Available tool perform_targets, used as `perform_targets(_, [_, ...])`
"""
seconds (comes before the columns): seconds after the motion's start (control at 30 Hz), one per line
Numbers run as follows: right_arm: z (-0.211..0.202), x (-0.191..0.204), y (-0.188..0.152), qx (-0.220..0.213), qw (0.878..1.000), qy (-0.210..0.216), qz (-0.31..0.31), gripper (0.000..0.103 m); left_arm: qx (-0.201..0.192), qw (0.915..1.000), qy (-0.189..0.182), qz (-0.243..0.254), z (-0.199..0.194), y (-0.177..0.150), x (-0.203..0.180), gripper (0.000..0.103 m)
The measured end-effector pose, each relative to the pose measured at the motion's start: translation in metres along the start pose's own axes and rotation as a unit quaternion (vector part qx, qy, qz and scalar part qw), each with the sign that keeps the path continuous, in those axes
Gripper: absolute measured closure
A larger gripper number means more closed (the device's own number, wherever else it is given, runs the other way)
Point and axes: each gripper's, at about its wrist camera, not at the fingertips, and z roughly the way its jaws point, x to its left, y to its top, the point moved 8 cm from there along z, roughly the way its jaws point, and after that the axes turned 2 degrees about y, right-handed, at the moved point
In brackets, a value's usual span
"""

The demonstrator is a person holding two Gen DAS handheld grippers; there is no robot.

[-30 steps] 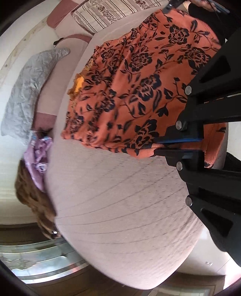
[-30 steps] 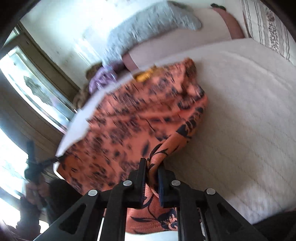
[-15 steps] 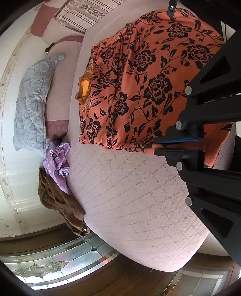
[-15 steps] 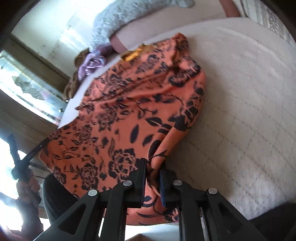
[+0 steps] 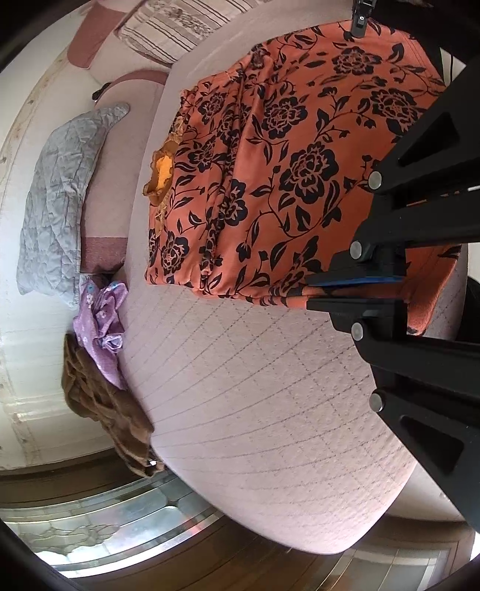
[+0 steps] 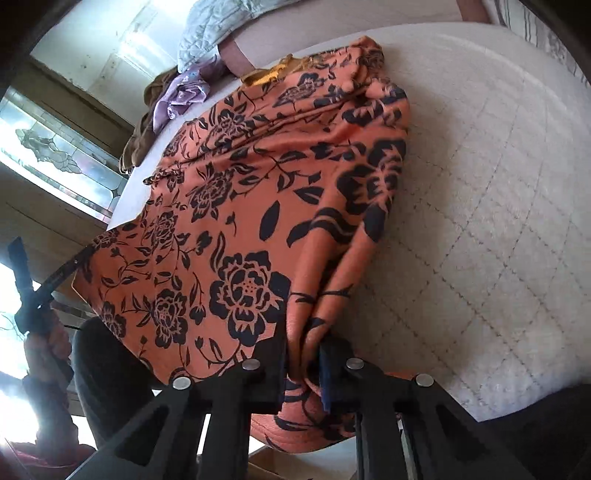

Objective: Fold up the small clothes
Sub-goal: 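Lift the hem with both tools and fold it toward the collar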

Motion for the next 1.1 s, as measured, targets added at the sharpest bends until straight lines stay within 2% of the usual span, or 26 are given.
perform_targets(0.13, [-0.022, 0.013, 0.02, -0.027, 0.999, 0.037, 0.001, 0.09, 0.01, 0.9996, -0.025, -0.012, 0.005, 0.015, 0.007, 0.098])
perform_targets(0.23, [-0.044, 0.023, 0.055, -0.065, 0.996, 0.06, -0.007, 0.09, 0.011, 0.9994, -0.03, -0.012, 0.013, 0.041, 0.01, 0.098])
perform_targets(0.37, [-0.059, 0.03, 0.128, -0.114, 0.99, 0.082, 0.004, 0.09, -0.007, 0.9997, -0.021, 0.012, 0.032, 0.108, 0.001, 0.098])
perform_targets(0.43, [-0.056, 0.025, 0.176, -0.139, 0.987, 0.079, 0.014, 0.09, -0.019, 0.9995, -0.008, 0.025, 0.049, 0.149, -0.008, 0.098])
perform_targets(0.47, [-0.05, 0.017, 0.21, -0.155, 0.985, 0.074, 0.029, 0.09, -0.026, 0.9992, -0.001, 0.031, 0.06, 0.171, -0.014, 0.098])
perform_targets(0.5, [-0.046, 0.013, 0.227, -0.163, 0.983, 0.072, 0.042, 0.09, -0.029, 0.9989, 0.003, 0.037, 0.08, 0.198, -0.023, 0.097])
perform_targets(0.53, [-0.035, -0.001, 0.26, -0.178, 0.978, 0.074, 0.075, 0.088, -0.023, 0.9991, 0.002, 0.036, 0.1, 0.216, -0.029, 0.097])
perform_targets(0.6, [-0.015, -0.023, 0.298, -0.188, 0.971, 0.082, 0.126, 0.084, -0.004, 0.9999, 0.001, 0.014, 0.145, 0.239, -0.035, 0.094])
perform_targets(0.67, [0.018, -0.051, 0.33, -0.186, 0.959, 0.096, 0.191, 0.075, 0.015, 0.9998, 0.004, -0.009, 0.183, 0.245, -0.036, 0.094])
perform_targets(0.7, [0.036, -0.065, 0.339, -0.182, 0.95, 0.115, 0.227, 0.06, 0.027, 0.9993, 0.018, -0.021, 0.202, 0.243, -0.033, 0.094])
perform_targets(0.73, [0.045, -0.072, 0.34, -0.178, 0.944, 0.126, 0.247, 0.032, 0.039, 0.9982, 0.031, -0.034, 0.22, 0.24, -0.028, 0.093])
perform_targets(0.77, [0.056, -0.084, 0.34, -0.177, 0.933, 0.14, 0.279, 0.024, 0.041, 0.9976, 0.032, -0.047, 0.228, 0.236, -0.023, 0.091])
perform_targets(0.8, [0.06, -0.096, 0.337, -0.191, 0.921, 0.148, 0.304, 0.022, 0.035, 0.9969, 0.022, -0.067, 0.233, 0.233, -0.017, 0.091])
perform_targets(0.87, [0.061, -0.107, 0.33, -0.206, 0.912, 0.166, 0.314, 0.022, 0.008, 0.9919, -0.011, -0.126, 0.227, 0.23, 0.001, 0.088])
perform_targets(0.9, [0.059, -0.11, 0.326, -0.207, 0.914, 0.161, 0.31, 0.022, -0.019, 0.986, -0.033, -0.162, 0.216, 0.231, 0.012, 0.086])
perform_targets(0.97, [0.047, -0.105, 0.313, -0.216, 0.929, 0.129, 0.272, 0.022, -0.079, 0.97, -0.045, -0.225, 0.184, 0.233, 0.039, 0.067])
perform_targets(1.03, [0.031, -0.089, 0.304, -0.228, 0.942, 0.104, 0.221, 0.022, -0.128, 0.9537, -0.025, -0.271, 0.151, 0.229, 0.059, 0.059])
perform_targets(1.07, [0.024, -0.076, 0.299, -0.231, 0.951, 0.085, 0.186, 0.023, -0.141, 0.9491, -0.005, -0.281, 0.136, 0.223, 0.065, 0.054])
perform_targets(1.1, [0.021, -0.065, 0.296, -0.23, 0.958, 0.067, 0.157, 0.023, -0.138, 0.9503, 0.018, -0.278, 0.124, 0.218, 0.067, 0.052])
